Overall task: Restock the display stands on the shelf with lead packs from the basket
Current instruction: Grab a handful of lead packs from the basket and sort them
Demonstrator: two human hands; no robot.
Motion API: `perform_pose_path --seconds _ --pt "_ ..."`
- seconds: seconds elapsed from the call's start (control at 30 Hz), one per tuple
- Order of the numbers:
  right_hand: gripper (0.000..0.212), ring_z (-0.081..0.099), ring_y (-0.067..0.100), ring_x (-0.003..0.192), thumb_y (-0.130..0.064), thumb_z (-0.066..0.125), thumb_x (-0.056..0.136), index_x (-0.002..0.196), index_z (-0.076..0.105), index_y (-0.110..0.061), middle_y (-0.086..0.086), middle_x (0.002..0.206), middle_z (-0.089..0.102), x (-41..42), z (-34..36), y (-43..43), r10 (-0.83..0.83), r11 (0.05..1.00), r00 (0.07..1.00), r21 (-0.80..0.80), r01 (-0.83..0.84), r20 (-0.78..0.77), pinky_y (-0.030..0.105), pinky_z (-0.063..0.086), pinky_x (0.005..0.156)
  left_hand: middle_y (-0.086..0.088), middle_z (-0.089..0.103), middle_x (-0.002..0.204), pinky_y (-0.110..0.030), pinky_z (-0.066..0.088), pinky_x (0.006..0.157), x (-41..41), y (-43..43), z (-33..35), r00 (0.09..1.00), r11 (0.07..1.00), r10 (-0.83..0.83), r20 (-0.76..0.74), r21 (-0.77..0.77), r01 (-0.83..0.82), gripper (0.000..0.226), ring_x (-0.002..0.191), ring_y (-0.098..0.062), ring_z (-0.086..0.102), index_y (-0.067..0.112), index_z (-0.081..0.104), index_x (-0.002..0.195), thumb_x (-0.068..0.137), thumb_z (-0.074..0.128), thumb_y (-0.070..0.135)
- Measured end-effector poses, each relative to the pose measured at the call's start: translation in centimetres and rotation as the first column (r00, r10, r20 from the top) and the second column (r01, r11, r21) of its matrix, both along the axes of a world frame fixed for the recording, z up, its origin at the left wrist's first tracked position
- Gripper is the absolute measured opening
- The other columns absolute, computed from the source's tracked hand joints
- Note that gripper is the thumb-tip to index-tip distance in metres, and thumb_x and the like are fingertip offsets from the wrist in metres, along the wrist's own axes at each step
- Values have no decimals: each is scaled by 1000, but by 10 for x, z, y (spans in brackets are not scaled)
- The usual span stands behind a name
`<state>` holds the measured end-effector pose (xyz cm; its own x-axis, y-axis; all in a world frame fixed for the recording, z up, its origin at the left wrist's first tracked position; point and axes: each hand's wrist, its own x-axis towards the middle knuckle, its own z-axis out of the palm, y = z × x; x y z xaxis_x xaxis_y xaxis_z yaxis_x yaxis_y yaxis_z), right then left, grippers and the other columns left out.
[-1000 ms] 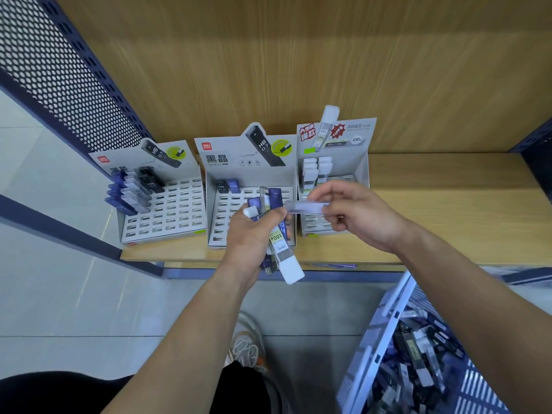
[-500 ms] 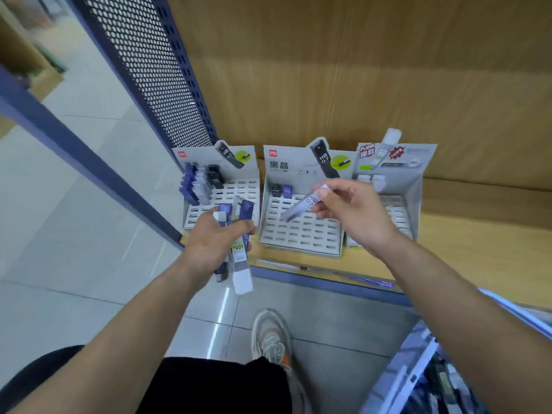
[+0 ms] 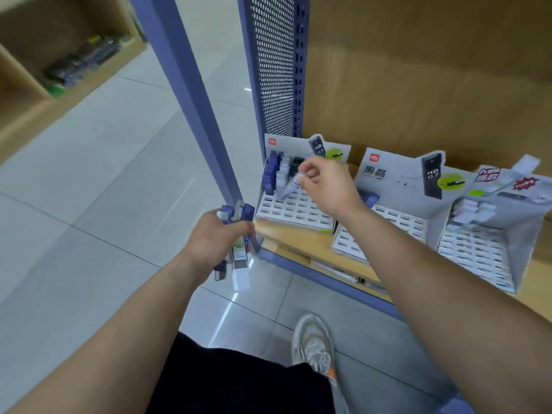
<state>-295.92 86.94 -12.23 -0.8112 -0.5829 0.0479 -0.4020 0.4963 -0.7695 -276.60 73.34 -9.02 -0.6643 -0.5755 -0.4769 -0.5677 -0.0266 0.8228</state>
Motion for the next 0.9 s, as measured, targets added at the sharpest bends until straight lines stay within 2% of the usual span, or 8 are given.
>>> perform_pose_path --seconds 0.1,0.2,0.33,0.4,0.6,0.73,0.8,0.9 --pt "13 63 9 82 -19 67 94 107 69 -16 -2 91 67 -5 -11 -8 14 999 1000 35 -13 -26 30 56 82 -15 66 76 -40 52 66 -2 -10 -6 1000 1000 5 20 19 -6 37 71 -30 64 0 70 92 66 77 24" --pt "13 64 9 82 -19 71 92 104 71 -15 -2 90 68 -6 -22 -10 25 999 999 38 -23 -40 27 56 82 -15 67 74 -39 53 65 -4 -12 -9 1000 1000 -8 27 19 8 21 71 -30 65 2 71 88 75 77 17" --pt "12 62 0 75 -21 72 91 102 72 -17 -5 86 68 -5 -27 -11 14 1000 999 29 -12 -52 13 52 71 -12 69 71 -29 52 53 -8 -9 -5 1000 998 -8 -22 62 9 7 59 -24 66 4 72 88 85 73 10" --pt "11 62 -1 75 -21 72 91 102 72 -18 -7 85 67 -4 -27 -11 20 1000 999 25 -19 -46 8 49 67 -8 70 68 -30 50 53 -11 -7 -1 999 997 0 -42 79 3 4 57 -22 64 7 72 87 85 73 11" --pt "9 62 -2 76 -17 73 91 99 73 -18 -8 84 66 2 -23 -10 89 995 995 58 -86 -52 15 54 68 -10 71 72 -41 54 66 -15 -6 1 998 996 24 -66 85 -19 7 55 -16 67 10 72 90 86 75 15" --pt "9 62 -2 77 -16 73 90 99 73 -18 -8 86 68 5 -23 -11 130 988 989 87 -124 -66 10 51 71 -4 72 68 -35 57 59 -17 -7 2 996 997 26 -85 69 -20 5 54 -14 67 13 71 87 88 75 16" --pt "11 62 0 79 -14 72 91 101 74 -17 -6 88 68 6 -25 -11 153 983 985 116 -143 -85 15 53 76 -1 71 64 -31 57 54 -17 -7 3 996 998 30 -87 65 -24 5 52 -12 67 16 70 86 88 75 16" --pt "13 65 10 84 -16 70 92 105 74 -16 -2 93 70 7 -25 -13 173 979 976 134 -155 -130 28 57 82 -9 73 74 -33 57 58 -17 -8 5 995 995 32 -90 93 -24 6 56 -16 67 10 72 90 87 74 14"
